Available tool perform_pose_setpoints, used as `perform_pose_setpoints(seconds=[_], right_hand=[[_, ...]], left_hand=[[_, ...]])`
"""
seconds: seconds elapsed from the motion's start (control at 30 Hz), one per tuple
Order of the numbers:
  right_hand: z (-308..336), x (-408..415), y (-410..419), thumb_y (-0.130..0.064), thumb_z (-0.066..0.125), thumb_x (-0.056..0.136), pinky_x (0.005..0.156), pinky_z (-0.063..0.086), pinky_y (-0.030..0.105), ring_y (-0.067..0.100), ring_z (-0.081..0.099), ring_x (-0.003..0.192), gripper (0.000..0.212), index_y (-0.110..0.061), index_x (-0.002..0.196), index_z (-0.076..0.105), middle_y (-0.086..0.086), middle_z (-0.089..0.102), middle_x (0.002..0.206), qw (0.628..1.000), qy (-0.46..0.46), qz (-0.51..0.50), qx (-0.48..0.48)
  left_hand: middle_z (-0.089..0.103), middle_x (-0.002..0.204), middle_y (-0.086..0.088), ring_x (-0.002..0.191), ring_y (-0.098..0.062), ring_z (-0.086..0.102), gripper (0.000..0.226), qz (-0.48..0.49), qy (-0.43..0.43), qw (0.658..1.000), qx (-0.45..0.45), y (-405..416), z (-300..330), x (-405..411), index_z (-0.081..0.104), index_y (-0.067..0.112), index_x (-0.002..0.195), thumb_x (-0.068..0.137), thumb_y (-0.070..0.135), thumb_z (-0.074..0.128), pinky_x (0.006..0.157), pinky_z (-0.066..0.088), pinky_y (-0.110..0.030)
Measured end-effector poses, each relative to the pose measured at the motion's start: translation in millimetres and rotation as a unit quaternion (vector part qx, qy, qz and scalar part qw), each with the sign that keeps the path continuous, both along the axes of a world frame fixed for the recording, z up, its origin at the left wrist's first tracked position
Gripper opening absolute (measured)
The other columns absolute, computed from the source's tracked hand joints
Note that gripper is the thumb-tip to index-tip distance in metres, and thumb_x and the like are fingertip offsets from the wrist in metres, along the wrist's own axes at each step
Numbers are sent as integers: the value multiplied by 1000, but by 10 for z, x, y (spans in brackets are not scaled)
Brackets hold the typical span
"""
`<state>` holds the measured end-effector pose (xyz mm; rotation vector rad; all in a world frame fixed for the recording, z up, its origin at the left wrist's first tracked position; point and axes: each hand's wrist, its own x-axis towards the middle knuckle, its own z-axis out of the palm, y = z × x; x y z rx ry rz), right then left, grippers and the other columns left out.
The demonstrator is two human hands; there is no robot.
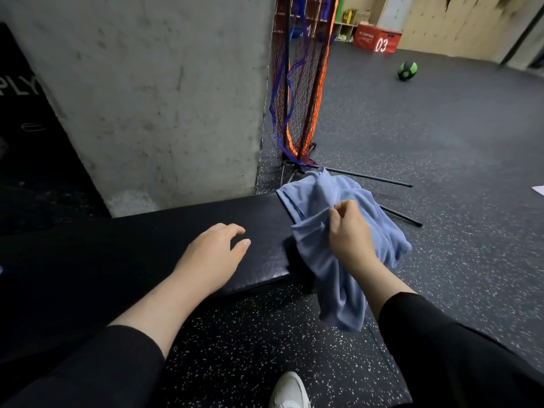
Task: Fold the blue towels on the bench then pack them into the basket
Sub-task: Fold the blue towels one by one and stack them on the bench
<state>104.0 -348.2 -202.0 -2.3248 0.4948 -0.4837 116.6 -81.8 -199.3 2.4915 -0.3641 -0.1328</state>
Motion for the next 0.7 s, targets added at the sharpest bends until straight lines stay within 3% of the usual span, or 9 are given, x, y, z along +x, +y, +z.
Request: perform_pose_setpoints(seconds=[0.13,0.3,0.37,0.5,0.63,0.7], right_hand=[[214,6,295,-23,49,104,64,28,25,3,50,72,12,-12,100,49,-9,55,81,995,-61,32,74],[263,88,700,-25,51,103,64,36,18,-2,45,65,12,-16,96,51,-10,52,77,983,-75,83,143],[265,130,898,-27,51,103,64,38,21,-2,44,60,13,-19,93,51,-12,51,73,979,-69,101,165],[317,190,1327,-27,50,104,57,36,16,-3,40,53,15,-17,94,52,-11,47,68,964,-61,145,215],[337,268,1721,-29,50,104,63,34,23,-3,40,55,16,-20,91,52,-16,45,65,954,-51,185,232],[339,324,1922,-31,50,104,63,35,24,-2,39,53,17,-21,90,51,-17,44,62,950,-40,197,239]], left_hand=[[60,126,12,116,-10,56,37,10,7,999,-37,95,56,-5,58,30,136,102,45,50,99,46,-33],[64,121,15,113,-4,58,43,21,88,984,-151,195,94,-7,55,32,140,100,47,55,99,45,-28],[66,122,15,114,-3,61,44,33,131,966,-221,250,92,-3,54,34,140,99,50,56,103,48,-33],[73,118,13,105,-3,69,36,81,214,902,-368,425,119,-3,61,30,129,99,49,57,90,57,-33],[78,105,1,102,-17,73,30,137,221,874,-411,698,138,43,70,15,112,100,41,59,90,59,-43],[78,101,-5,98,-22,74,33,168,219,868,-412,865,102,67,72,8,106,100,39,61,83,59,-41]])
